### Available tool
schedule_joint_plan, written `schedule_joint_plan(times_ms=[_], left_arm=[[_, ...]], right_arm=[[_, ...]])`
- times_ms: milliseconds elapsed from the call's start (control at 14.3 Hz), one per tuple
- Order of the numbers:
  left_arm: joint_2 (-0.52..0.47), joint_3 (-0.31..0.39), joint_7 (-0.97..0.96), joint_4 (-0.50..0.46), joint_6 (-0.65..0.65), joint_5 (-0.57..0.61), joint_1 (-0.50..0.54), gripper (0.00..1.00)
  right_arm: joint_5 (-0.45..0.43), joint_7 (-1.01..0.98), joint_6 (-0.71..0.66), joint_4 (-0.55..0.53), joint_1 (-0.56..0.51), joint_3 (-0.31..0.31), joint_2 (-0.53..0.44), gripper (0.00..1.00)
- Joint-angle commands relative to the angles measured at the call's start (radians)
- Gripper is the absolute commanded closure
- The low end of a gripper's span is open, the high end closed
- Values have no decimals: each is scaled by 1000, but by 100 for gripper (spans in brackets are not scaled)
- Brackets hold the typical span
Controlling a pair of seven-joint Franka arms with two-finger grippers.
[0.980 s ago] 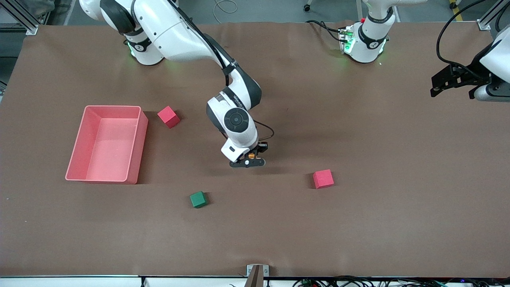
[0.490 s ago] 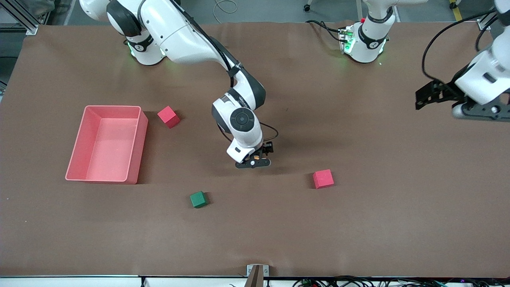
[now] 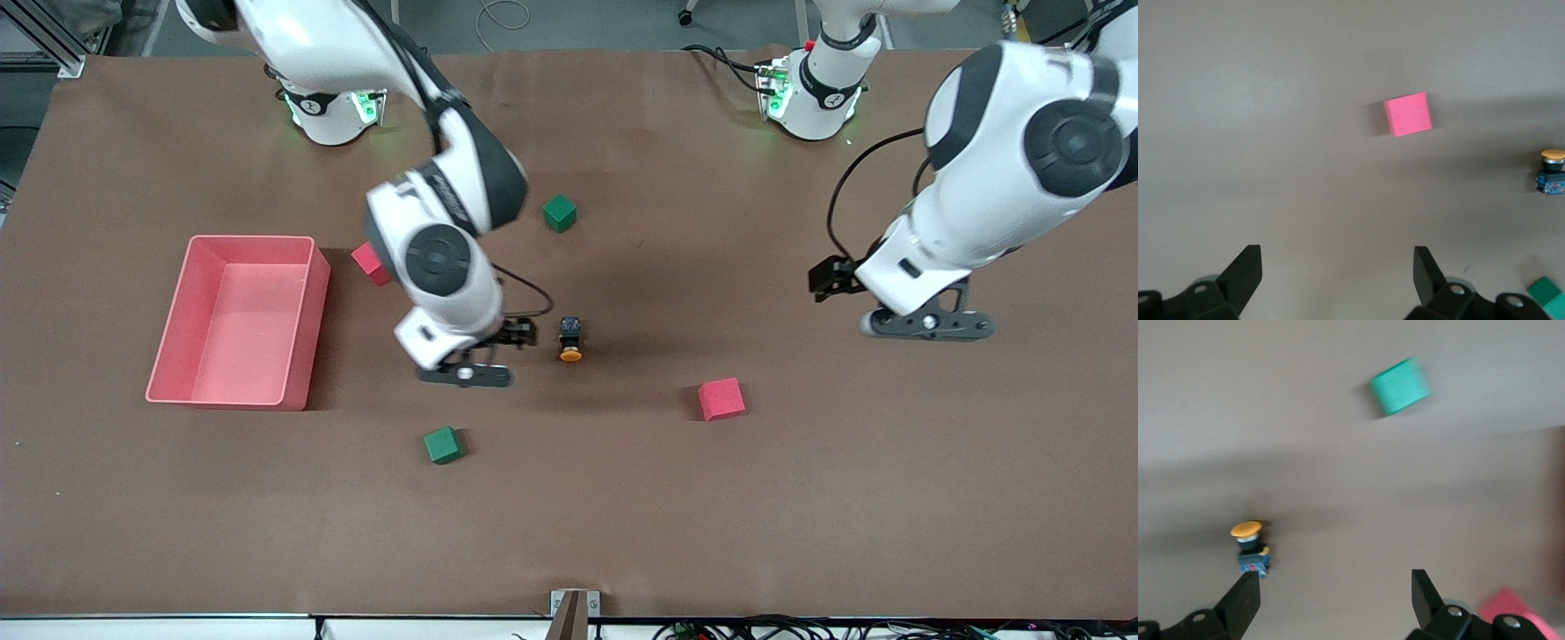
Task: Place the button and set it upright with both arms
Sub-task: 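Set the button down while the left gripper reaches toward it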
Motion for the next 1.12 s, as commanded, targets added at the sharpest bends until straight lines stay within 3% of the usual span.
schedule_joint_plan(times_ms=[0, 210, 350, 630, 770, 1050], left_arm=[[45, 6, -77, -52, 116, -15, -62, 0], [123, 8, -157, -73, 237, -12, -130, 0], [175, 8, -230, -73, 304, -6, -173, 0], [263, 8, -352, -66, 437, -5, -248, 0], [315, 11, -398, -51, 466, 11, -300, 0], [376, 11, -421, -21, 467, 44, -375, 0]], right_arm=[[4, -34, -111, -57, -37, -51, -171, 0], [7, -57, -178, -57, -129, -61, -300, 0], [-4, -182, -246, -59, -198, -64, -360, 0], [-36, -319, -349, -62, -387, -67, -419, 0], [-91, -443, -354, -65, -436, -67, -439, 0], [-104, -485, -352, -89, -496, -67, -478, 0]])
